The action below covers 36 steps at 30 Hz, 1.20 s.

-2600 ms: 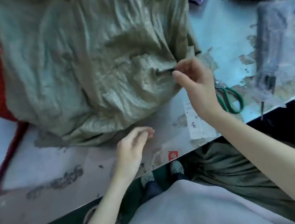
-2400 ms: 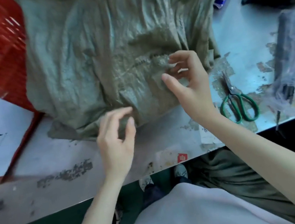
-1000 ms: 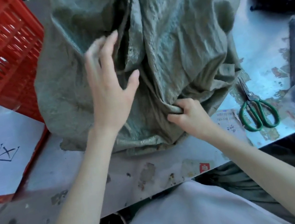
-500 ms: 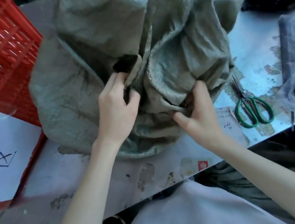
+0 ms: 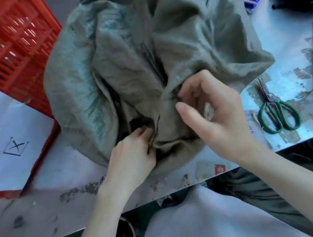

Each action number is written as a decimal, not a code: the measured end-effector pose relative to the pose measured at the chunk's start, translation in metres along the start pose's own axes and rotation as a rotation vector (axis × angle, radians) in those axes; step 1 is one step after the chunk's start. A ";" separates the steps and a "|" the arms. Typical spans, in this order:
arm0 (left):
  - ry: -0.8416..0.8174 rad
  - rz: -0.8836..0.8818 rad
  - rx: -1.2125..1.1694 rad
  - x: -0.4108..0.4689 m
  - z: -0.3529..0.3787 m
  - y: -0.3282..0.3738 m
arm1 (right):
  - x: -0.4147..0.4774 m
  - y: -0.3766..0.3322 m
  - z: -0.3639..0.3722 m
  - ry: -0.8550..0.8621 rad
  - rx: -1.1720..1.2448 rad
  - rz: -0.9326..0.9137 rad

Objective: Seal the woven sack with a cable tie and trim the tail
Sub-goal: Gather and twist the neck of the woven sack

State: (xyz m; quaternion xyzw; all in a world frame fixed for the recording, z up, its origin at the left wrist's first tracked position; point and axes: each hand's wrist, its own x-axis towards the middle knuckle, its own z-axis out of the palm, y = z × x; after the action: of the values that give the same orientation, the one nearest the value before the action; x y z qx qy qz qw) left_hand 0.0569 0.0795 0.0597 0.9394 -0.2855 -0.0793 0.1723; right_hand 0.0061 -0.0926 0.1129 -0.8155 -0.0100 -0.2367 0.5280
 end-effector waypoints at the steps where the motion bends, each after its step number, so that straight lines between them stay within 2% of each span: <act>1: -0.061 -0.029 0.058 -0.002 0.003 -0.002 | -0.001 -0.004 -0.001 -0.003 0.044 0.021; 4: -0.277 -0.088 0.202 -0.009 0.015 -0.007 | -0.003 -0.017 0.000 -0.088 0.268 0.110; 7: -0.406 -0.065 0.256 -0.018 0.028 -0.007 | 0.004 -0.024 0.011 -0.236 0.410 0.158; 9: -0.467 -0.053 0.268 -0.024 0.033 -0.005 | 0.012 -0.020 0.022 -0.299 0.310 0.125; 12: -0.533 -0.027 0.208 -0.033 0.032 -0.004 | 0.028 -0.004 0.033 -0.371 -0.021 0.077; 17: -0.409 0.003 -0.040 -0.052 0.014 -0.012 | 0.039 0.031 0.033 -0.573 -0.641 0.170; 21: -0.211 0.026 -0.259 -0.062 0.002 -0.014 | 0.030 0.047 0.025 -0.571 -0.789 0.209; 24: -0.075 0.018 -0.377 -0.067 0.000 -0.008 | 0.023 0.057 0.023 -0.599 -0.845 0.169; 27: -0.006 -0.024 -0.573 -0.070 -0.001 0.002 | 0.013 0.060 0.014 -0.665 -0.739 0.223; 30: -0.084 -0.048 -0.846 -0.070 0.002 0.005 | 0.002 0.055 -0.004 -0.592 -0.446 0.299; 32: -0.057 -0.115 -0.942 -0.070 0.008 0.003 | -0.005 0.049 -0.016 -0.551 -0.283 0.372; 34: 0.032 -0.284 -0.984 -0.065 0.018 0.001 | -0.013 0.047 -0.026 -0.505 -0.187 0.437; 36: 0.081 -0.543 -0.940 -0.059 0.027 -0.002 | -0.020 0.048 -0.034 -0.447 -0.118 0.478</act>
State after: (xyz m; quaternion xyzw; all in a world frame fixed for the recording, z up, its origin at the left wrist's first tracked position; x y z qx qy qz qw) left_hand 0.0021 0.1065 0.0366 0.8034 0.0404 -0.2039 0.5580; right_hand -0.0115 -0.1382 0.0751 -0.8557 0.0798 0.0785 0.5052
